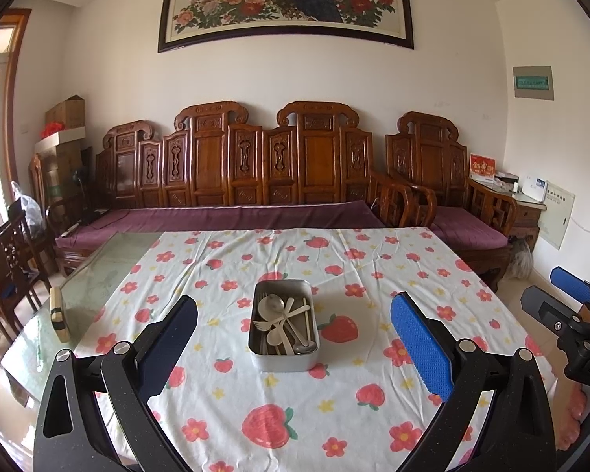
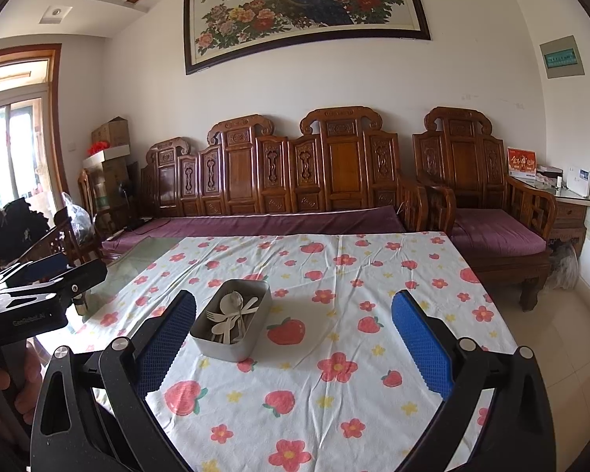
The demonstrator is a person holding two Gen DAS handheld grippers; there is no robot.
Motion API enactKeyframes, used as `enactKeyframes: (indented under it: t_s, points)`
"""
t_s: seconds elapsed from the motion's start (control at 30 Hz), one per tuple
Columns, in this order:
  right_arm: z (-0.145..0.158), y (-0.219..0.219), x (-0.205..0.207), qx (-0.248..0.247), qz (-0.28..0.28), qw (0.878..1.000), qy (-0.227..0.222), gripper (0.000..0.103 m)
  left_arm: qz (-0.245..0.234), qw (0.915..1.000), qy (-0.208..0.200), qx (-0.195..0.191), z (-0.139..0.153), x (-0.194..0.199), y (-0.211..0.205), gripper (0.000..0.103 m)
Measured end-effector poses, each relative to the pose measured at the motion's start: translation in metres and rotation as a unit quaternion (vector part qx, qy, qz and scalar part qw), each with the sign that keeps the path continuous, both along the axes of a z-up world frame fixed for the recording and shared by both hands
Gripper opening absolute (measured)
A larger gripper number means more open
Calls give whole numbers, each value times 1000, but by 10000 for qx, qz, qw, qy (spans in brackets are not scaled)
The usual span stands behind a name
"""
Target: Organize utensils
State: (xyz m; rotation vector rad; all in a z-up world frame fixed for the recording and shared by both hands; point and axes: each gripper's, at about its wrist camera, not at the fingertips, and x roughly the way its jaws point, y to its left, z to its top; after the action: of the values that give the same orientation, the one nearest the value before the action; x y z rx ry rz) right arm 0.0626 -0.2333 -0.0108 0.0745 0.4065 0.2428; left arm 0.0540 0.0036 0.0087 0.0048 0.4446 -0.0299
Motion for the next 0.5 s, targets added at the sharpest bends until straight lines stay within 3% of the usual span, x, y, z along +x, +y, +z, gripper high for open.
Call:
enactKeyframes:
  t_s: [0.5]
  points:
    - [0,1,-1,7,10,10000,3,100,0,10000,-14,0,1,-1,0,95]
